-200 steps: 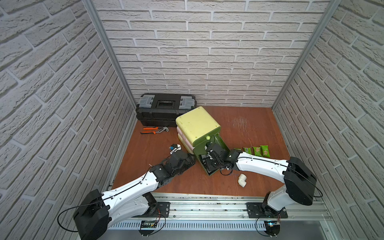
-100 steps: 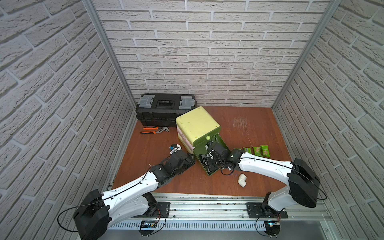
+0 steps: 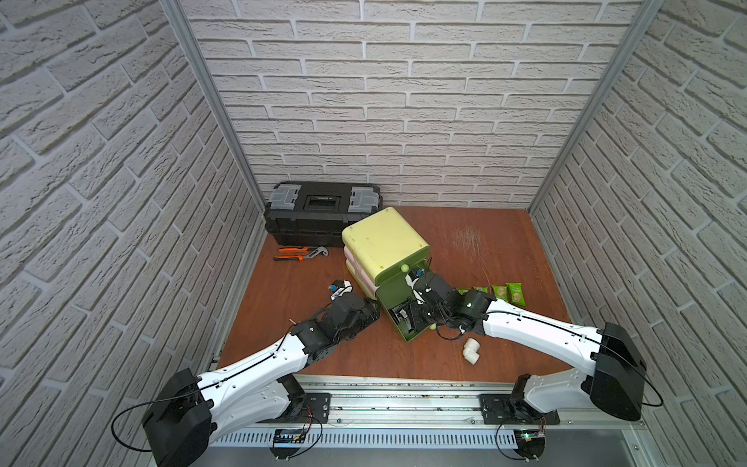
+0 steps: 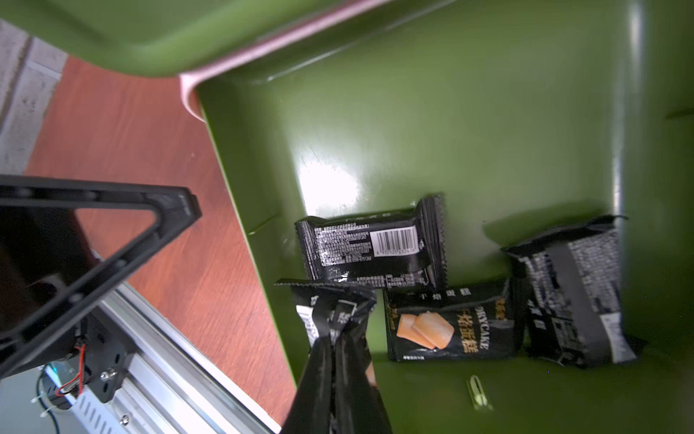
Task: Take the cookies out of the drawer
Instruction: Pick up the cookie from the drawer.
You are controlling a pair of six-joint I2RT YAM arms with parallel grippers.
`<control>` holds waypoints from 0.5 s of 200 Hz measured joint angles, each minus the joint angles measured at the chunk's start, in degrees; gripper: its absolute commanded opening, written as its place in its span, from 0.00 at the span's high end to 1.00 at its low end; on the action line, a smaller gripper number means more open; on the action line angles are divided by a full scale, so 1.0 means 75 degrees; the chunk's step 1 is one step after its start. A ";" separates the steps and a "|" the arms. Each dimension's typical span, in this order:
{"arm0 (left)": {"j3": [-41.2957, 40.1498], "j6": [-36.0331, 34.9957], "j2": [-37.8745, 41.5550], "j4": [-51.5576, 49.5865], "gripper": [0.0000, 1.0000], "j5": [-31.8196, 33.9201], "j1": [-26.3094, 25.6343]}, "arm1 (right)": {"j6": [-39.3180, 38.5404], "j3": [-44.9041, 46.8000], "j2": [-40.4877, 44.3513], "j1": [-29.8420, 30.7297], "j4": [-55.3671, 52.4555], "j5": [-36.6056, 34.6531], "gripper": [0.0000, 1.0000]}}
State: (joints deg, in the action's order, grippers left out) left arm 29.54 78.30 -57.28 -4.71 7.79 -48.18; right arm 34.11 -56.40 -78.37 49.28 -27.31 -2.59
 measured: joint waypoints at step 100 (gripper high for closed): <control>0.0003 -0.0006 -0.0023 0.0000 0.43 -0.0006 0.0000 | 0.0085 -0.0058 0.2192 -0.1445 -0.1437 -0.0073 0.98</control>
State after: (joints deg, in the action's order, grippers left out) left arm 29.56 78.26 -57.45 -4.71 7.75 -48.18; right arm 34.74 -56.84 -61.93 38.44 -38.09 -3.14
